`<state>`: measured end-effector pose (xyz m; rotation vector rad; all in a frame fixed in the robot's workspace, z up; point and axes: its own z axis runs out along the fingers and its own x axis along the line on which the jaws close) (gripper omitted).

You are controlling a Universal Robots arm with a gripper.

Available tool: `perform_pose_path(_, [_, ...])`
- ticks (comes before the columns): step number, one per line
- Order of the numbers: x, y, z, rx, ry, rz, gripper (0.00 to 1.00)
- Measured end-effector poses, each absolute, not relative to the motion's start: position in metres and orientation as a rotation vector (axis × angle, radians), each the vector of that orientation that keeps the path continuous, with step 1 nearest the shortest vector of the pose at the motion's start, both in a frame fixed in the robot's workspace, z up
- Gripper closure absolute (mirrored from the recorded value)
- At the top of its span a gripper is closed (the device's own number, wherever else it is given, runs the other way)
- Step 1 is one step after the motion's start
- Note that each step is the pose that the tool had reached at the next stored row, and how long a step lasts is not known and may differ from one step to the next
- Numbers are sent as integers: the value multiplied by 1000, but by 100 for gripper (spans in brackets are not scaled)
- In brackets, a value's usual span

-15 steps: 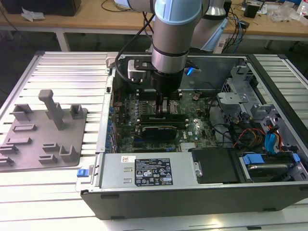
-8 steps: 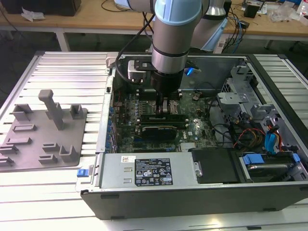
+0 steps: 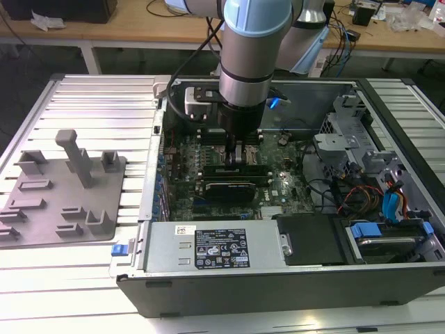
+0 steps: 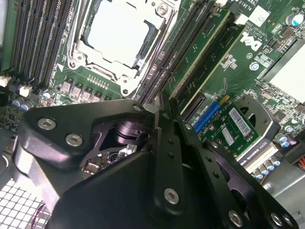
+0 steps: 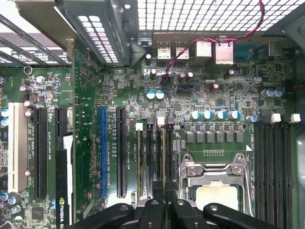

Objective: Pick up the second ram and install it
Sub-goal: 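Insert the second ram into the second slot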

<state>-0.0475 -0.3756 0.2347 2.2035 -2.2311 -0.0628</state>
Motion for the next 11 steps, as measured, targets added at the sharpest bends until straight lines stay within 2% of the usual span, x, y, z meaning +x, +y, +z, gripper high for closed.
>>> perform_pose_path(11, [-47, -376, 234, 2205, -2233, -66, 90])
